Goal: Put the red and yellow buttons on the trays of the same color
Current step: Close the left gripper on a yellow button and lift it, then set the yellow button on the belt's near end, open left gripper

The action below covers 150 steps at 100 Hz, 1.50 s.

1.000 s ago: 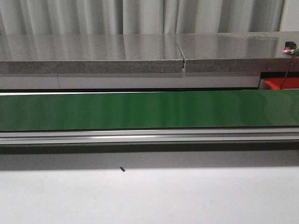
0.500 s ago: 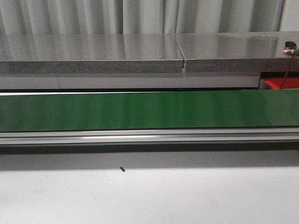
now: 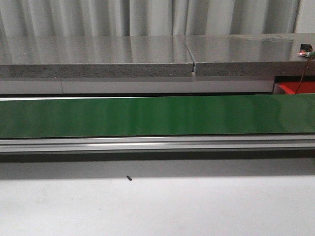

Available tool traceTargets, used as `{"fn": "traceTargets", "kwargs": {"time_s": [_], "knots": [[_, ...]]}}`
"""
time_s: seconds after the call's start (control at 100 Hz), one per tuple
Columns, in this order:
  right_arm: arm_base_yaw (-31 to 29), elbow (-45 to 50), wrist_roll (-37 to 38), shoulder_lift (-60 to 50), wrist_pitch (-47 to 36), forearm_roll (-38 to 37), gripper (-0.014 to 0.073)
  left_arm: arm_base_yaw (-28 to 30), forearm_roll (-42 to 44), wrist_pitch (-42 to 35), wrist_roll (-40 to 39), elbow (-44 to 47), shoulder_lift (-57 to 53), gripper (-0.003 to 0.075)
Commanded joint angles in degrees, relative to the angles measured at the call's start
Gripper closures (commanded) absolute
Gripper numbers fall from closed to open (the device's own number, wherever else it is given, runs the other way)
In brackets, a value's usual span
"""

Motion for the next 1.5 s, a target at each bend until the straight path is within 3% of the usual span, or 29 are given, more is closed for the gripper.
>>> {"fn": "traceTargets", "kwargs": {"time_s": [0.0, 0.2, 0.44, 1.08, 1.49], "knots": [[-0.2, -0.9, -0.1, -1.1, -4.2, -0.2, 0.066, -0.3, -3.9, -1.5, 2.1, -1.8, -4.1, 0.0113], [-0.2, -0.9, -0.1, -1.1, -4.2, -0.2, 0.066, -0.3, -0.1, -0.7, 1.3, -1.8, -7.6, 0.0113], [-0.2, -0.9, -0.1, -1.1, -4.2, -0.2, 0.066, 0.1, 15.6, 4.3, -6.1, -1.8, -8.1, 0.0113], [-0.2, -0.9, -0.1, -1.1, -4.2, -0.2, 0.066, 23.0, 11.9, 5.0, -1.0, -1.1, -4.0, 0.0113], [-0.2, -0.9, -0.1, -1.1, -4.2, -0.2, 0.066, 25.6, 12.7, 2.2, 2.2, -1.4, 7.1, 0.0113]]}}
